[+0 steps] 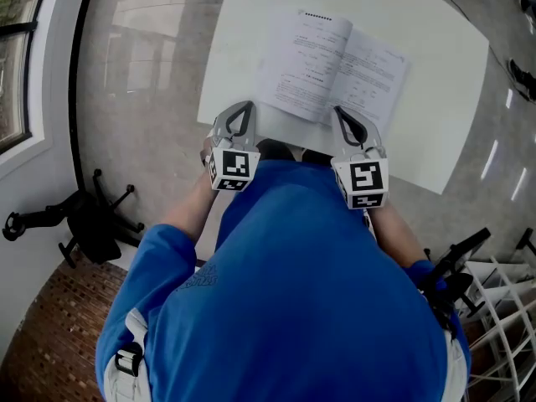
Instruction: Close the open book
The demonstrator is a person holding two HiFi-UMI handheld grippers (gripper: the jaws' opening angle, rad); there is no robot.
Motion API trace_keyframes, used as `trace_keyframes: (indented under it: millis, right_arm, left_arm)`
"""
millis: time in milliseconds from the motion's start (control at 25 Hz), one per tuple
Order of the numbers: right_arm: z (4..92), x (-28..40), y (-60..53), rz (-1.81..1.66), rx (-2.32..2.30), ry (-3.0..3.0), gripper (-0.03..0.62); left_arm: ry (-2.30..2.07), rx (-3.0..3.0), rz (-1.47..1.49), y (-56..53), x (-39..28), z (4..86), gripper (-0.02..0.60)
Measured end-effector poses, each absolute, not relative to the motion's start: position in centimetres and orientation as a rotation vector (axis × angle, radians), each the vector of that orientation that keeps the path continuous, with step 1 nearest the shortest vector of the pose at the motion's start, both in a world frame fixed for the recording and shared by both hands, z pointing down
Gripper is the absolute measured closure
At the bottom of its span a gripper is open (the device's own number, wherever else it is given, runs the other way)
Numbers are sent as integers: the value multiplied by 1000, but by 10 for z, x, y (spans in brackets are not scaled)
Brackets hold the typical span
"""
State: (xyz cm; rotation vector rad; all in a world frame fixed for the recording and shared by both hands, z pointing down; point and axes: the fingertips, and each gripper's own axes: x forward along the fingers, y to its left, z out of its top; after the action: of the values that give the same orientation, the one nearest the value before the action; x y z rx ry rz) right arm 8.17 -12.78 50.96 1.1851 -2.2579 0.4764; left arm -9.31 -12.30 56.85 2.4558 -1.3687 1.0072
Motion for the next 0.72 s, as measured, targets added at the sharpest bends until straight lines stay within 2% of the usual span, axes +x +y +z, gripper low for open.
trace_keyframes:
  millis: [120, 160, 280, 440, 720]
  right_arm:
    - [509, 76, -132, 469, 1183, -2253, 591]
    - [508, 74, -132, 469, 1181, -2252, 591]
    - [508, 73, -133, 467, 1177, -2246, 591]
    - [511, 75, -134, 469, 1180, -2232, 591]
    - [512, 83, -135, 481, 1199, -2217, 592]
  left_arm:
    - [-1289, 2541, 1116, -118, -87, 577, 564]
    - [-1250, 2575, 1157, -116, -84, 580, 475]
    - [-1161, 2666, 1273, -113, -73, 585, 411]
    - [-1094, 2734, 1402, -115, -62, 595, 380]
    - [-1107, 2825, 1512, -123, -45, 598, 371]
